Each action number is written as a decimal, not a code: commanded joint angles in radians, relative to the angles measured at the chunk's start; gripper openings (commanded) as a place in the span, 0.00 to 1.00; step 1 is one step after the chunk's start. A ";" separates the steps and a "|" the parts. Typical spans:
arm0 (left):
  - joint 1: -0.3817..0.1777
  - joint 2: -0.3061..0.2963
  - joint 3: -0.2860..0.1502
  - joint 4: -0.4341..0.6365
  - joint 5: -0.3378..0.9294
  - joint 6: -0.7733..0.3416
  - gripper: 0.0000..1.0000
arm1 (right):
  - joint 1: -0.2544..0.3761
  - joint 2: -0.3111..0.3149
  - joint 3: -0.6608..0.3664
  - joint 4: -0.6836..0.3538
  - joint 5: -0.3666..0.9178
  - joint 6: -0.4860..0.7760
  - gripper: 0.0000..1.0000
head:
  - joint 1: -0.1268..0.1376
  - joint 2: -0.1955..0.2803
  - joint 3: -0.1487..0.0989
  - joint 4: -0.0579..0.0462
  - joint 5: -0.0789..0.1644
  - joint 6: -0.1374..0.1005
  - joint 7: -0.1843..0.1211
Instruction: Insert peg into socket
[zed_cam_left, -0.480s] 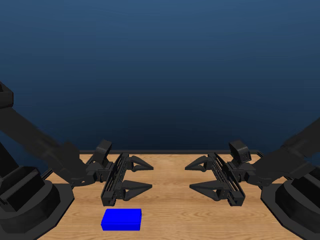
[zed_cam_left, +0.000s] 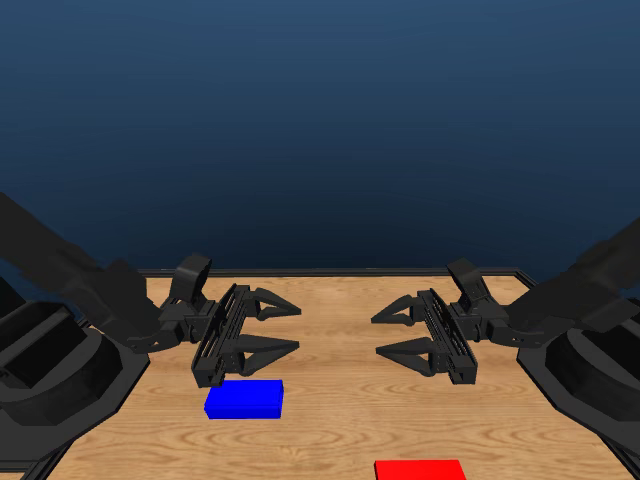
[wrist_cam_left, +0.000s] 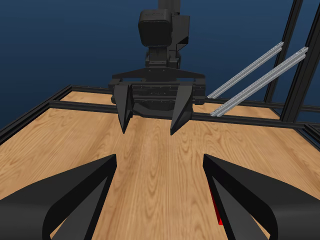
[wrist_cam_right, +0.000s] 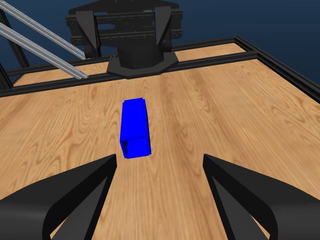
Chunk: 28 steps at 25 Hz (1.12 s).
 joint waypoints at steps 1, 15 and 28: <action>-0.032 -0.017 0.027 -0.064 0.143 -0.011 1.00 | 0.036 0.039 -0.062 0.000 0.016 0.010 1.00 | 0.003 0.032 -0.022 0.002 0.005 0.004 0.005; -0.089 0.038 0.113 -0.182 0.496 -0.111 1.00 | 0.115 0.088 -0.147 0.024 0.105 0.012 1.00 | 0.053 0.120 -0.034 0.015 0.025 0.024 -0.014; -0.143 0.140 0.119 -0.162 0.481 -0.219 0.00 | 0.219 0.070 -0.098 0.147 0.388 0.029 1.00 | 0.039 0.118 -0.029 0.006 0.052 0.003 -0.066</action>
